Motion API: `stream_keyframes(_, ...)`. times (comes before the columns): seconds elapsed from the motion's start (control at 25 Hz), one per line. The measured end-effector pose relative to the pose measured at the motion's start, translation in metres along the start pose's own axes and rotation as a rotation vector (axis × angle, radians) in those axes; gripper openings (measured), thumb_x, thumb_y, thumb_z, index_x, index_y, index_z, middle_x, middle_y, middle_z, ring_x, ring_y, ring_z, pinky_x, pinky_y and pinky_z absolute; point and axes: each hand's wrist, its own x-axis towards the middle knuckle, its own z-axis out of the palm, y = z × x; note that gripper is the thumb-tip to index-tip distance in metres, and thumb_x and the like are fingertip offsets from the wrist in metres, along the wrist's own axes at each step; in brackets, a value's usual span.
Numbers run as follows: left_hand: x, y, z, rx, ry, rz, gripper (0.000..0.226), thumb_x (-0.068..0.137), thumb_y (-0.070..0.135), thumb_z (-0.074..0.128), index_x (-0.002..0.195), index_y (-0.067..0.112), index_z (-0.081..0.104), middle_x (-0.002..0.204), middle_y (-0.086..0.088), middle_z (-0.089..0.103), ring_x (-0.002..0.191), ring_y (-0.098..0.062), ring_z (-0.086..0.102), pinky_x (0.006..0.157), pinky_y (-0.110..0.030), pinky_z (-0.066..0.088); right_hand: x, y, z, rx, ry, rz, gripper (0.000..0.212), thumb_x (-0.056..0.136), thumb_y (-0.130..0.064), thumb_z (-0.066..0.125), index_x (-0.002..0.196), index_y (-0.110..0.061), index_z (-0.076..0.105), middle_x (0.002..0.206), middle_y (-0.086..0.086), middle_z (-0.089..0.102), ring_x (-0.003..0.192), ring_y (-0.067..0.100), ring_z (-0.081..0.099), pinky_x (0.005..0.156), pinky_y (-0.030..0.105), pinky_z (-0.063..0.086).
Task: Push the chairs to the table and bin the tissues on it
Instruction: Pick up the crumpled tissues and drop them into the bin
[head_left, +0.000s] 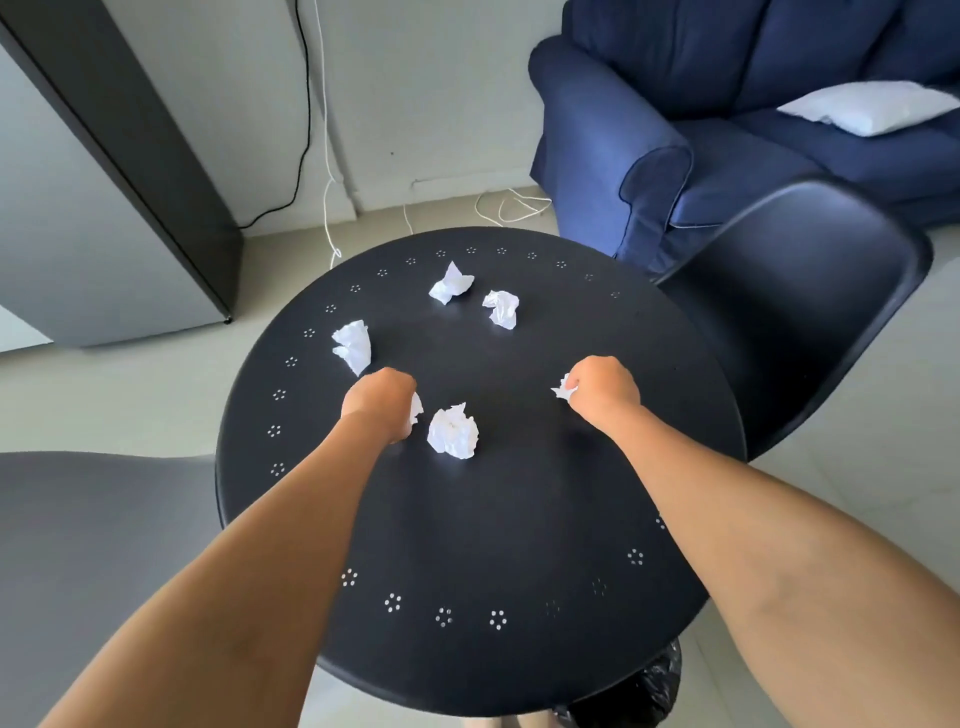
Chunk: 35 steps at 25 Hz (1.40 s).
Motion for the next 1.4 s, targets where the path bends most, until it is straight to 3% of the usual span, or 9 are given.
stream_keyframes(0.12, -0.009, 0.001, -0.014, -0.027, 0.138, 0.013, 0.035, 0.083, 0.006, 0.058, 0.118, 0.01, 0.061, 0.116, -0.01, 0.058, 0.1, -0.032, 0.062, 0.072, -0.035, 0.05, -0.023, 0.006, -0.002, 0.087, 0.033, 0.048, 0.023, 0.089, -0.006, 0.056, 0.106, -0.005, 0.071, 0.11, 0.013, 0.068, 0.092, 0.033, 0.064, 0.069, 0.029, 0.048)
stream_keyframes(0.24, -0.026, 0.024, -0.025, -0.05, 0.246, 0.094, 0.035, 0.083, 0.003, 0.057, 0.117, 0.01, 0.06, 0.113, -0.01, 0.057, 0.097, -0.032, 0.061, 0.071, -0.035, 0.049, -0.057, 0.027, -0.003, 0.153, 0.057, 0.091, 0.022, 0.089, -0.008, 0.058, 0.106, -0.005, 0.071, 0.115, 0.012, 0.069, 0.102, 0.033, 0.066, 0.08, 0.032, 0.056)
stream_keyframes(0.52, -0.097, 0.133, -0.005, -0.169, 0.248, 0.343, 0.035, 0.083, 0.004, 0.055, 0.116, 0.015, 0.061, 0.113, -0.008, 0.057, 0.099, -0.031, 0.061, 0.069, -0.032, 0.044, -0.163, 0.128, 0.025, 0.281, 0.203, 0.21, 0.027, 0.092, -0.014, 0.056, 0.114, -0.007, 0.069, 0.12, 0.011, 0.069, 0.11, 0.031, 0.063, 0.092, 0.033, 0.055)
stream_keyframes(0.76, -0.177, 0.214, 0.046, -0.429, 0.128, 0.502, 0.038, 0.083, 0.006, 0.055, 0.119, 0.017, 0.064, 0.117, -0.007, 0.062, 0.105, -0.03, 0.061, 0.085, -0.034, 0.055, -0.25, 0.195, 0.082, 0.42, 0.23, 0.311, 0.024, 0.088, -0.011, 0.061, 0.108, -0.003, 0.073, 0.113, 0.014, 0.073, 0.103, 0.029, 0.068, 0.085, 0.029, 0.057)
stream_keyframes(1.0, -0.219, 0.257, 0.132, -0.121, -0.001, 0.754, 0.044, 0.085, 0.005, 0.054, 0.126, 0.02, 0.056, 0.127, -0.004, 0.057, 0.11, -0.026, 0.058, 0.088, -0.033, 0.053, -0.28, 0.221, 0.142, 0.528, 0.179, 0.433, 0.032, 0.082, -0.001, 0.054, 0.106, -0.009, 0.075, 0.118, 0.007, 0.072, 0.111, 0.026, 0.065, 0.091, 0.03, 0.055)
stream_keyframes(1.12, -0.208, 0.261, 0.182, -0.076, -0.06, 0.705, 0.043, 0.083, 0.005, 0.054, 0.123, 0.02, 0.057, 0.127, -0.002, 0.059, 0.113, -0.025, 0.058, 0.09, -0.032, 0.052, -0.271, 0.229, 0.18, 0.576, 0.168, 0.479, 0.035, 0.081, 0.0, 0.054, 0.105, -0.011, 0.076, 0.117, 0.005, 0.072, 0.11, 0.024, 0.065, 0.091, 0.026, 0.054)
stream_keyframes(1.28, -0.172, 0.265, 0.257, -0.015, -0.147, 0.645, 0.041, 0.085, 0.011, 0.057, 0.125, 0.019, 0.054, 0.127, -0.005, 0.056, 0.115, -0.028, 0.057, 0.092, -0.035, 0.051, -0.245, 0.239, 0.252, 0.602, 0.106, 0.517, 0.029, 0.08, -0.001, 0.055, 0.098, -0.009, 0.076, 0.11, 0.01, 0.074, 0.093, 0.028, 0.065, 0.076, 0.022, 0.049)
stream_keyframes(1.4, -0.139, 0.267, 0.302, -0.028, -0.168, 0.599, 0.043, 0.085, 0.011, 0.059, 0.126, 0.019, 0.054, 0.128, -0.006, 0.055, 0.115, -0.029, 0.056, 0.09, -0.036, 0.052, -0.222, 0.249, 0.301, 0.672, 0.097, 0.545, 0.029, 0.083, -0.004, 0.057, 0.104, -0.012, 0.076, 0.113, 0.007, 0.074, 0.104, 0.024, 0.067, 0.086, 0.023, 0.051)
